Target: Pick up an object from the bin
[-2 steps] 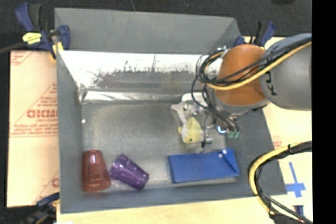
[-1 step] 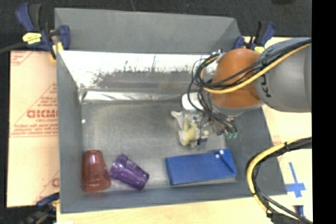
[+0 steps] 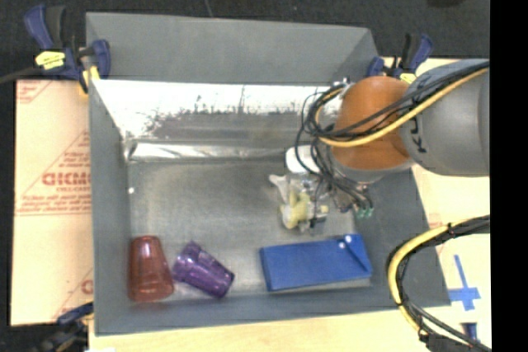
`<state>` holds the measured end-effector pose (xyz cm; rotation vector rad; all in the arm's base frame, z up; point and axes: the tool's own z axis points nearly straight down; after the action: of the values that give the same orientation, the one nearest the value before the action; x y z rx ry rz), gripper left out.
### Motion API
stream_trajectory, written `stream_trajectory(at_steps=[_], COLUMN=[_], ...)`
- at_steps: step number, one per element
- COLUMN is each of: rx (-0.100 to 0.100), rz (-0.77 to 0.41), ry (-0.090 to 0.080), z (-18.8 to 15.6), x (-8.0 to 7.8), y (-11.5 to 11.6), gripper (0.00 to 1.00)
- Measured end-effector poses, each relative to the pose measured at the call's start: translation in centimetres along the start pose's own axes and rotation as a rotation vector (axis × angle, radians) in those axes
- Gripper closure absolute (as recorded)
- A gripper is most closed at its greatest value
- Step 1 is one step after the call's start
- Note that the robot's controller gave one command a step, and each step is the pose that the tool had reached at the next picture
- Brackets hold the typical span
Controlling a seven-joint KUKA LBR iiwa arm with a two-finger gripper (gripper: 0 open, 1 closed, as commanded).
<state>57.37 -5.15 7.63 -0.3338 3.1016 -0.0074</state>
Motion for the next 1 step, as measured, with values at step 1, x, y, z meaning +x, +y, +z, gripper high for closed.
stream_trajectory(at_steps=[1], rx=[-0.002], rz=[-0.008], ry=[0.008], z=[-6.48], x=[0.30], y=[-0.46], gripper=[1.00])
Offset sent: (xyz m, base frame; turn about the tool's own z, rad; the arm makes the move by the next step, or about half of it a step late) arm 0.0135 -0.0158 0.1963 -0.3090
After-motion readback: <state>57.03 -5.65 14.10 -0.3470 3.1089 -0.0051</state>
